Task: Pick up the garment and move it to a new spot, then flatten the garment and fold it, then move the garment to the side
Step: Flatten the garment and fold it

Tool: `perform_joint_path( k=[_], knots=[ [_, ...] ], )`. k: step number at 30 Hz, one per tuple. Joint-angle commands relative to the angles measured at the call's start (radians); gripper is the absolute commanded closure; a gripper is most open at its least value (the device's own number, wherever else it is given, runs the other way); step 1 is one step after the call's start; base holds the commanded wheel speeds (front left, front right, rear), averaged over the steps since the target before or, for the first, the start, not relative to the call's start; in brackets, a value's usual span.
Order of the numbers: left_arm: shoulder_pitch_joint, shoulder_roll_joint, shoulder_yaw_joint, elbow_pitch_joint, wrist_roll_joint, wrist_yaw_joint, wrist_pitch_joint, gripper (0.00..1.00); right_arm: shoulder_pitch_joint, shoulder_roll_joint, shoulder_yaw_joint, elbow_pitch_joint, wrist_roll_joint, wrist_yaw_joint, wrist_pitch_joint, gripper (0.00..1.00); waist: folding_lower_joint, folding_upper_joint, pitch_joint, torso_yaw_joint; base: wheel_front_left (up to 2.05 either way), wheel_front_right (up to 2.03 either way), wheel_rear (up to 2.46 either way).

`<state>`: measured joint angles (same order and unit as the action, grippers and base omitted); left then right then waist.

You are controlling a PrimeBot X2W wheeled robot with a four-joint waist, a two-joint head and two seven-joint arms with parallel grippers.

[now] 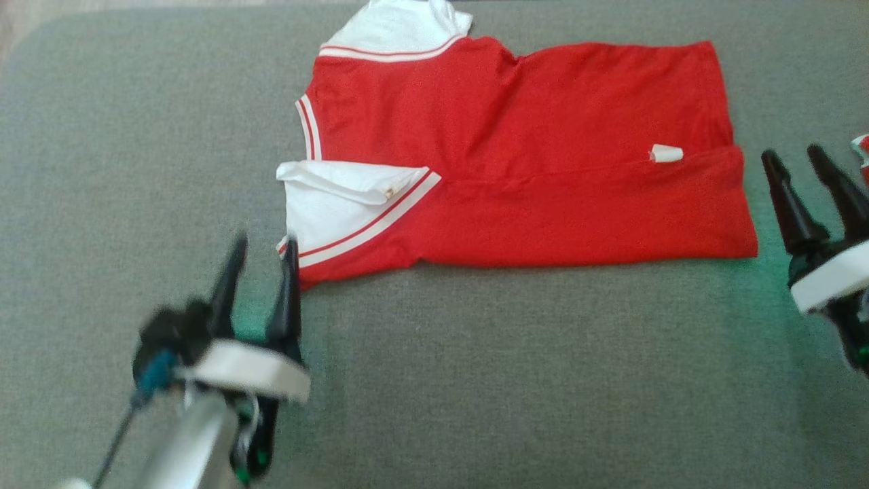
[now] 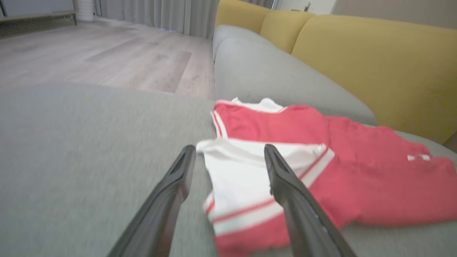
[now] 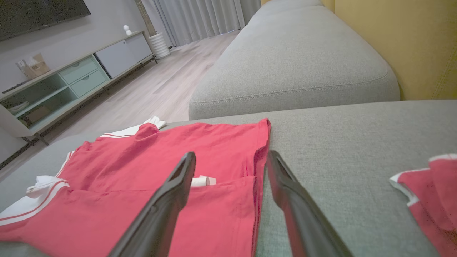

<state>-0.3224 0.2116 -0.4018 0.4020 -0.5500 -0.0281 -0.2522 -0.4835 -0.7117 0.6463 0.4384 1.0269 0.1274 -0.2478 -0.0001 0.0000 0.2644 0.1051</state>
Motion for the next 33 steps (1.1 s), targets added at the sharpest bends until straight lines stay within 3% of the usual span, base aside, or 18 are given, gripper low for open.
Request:
perform_joint_path(
  k=[1,10,21,22,23,24,33],
  knots=[
    [0.002,0.012,0.052,-0.02,0.019,0.005,-0.009,0.0,0.039,-0.013,-0.019,-0.027,-0.013,0.003,-0.013,0.0,0.0001,0.0,-0.022,-0.006,0.0,0.0,0.0],
    [0.02,-0.032,0.069,0.172,0.066,-0.016,-0.009,0.0,0.118,0.036,-0.085,-0.048,-0.056,0.003,-0.014,0.0,0.0001,0.0,-0.055,-0.041,0.0,0.0,0.0],
    [-0.066,-0.06,0.084,0.369,0.08,-0.044,-0.009,0.0,0.12,0.064,-0.078,-0.025,-0.069,0.003,-0.014,0.0,0.0001,0.0,-0.039,-0.069,0.0,0.0,0.0],
    [-0.073,-0.062,0.079,0.386,0.081,-0.051,-0.009,0.5,0.119,0.066,-0.071,-0.018,-0.067,0.003,-0.014,0.0,0.0001,0.0,-0.038,-0.069,0.0,0.0,0.0],
    [-0.079,-0.063,0.075,0.399,0.082,-0.057,-0.009,0.79,0.117,0.07,-0.065,-0.011,-0.064,0.003,-0.013,0.0,0.0001,0.0,-0.038,-0.069,0.0,0.0,0.0],
    [-0.082,-0.065,0.072,0.411,0.079,-0.065,-0.009,1.0,0.113,0.074,-0.061,-0.002,-0.061,0.003,-0.011,0.0,0.0001,0.0,-0.039,-0.068,0.0,0.0,0.0],
    [-0.078,-0.041,0.063,0.354,0.118,-0.091,-0.009,1.0,0.053,0.169,-0.049,0.183,-0.066,0.003,0.068,0.0,0.0001,0.0,-0.041,-0.046,0.0,0.0,0.0]
  ],
)
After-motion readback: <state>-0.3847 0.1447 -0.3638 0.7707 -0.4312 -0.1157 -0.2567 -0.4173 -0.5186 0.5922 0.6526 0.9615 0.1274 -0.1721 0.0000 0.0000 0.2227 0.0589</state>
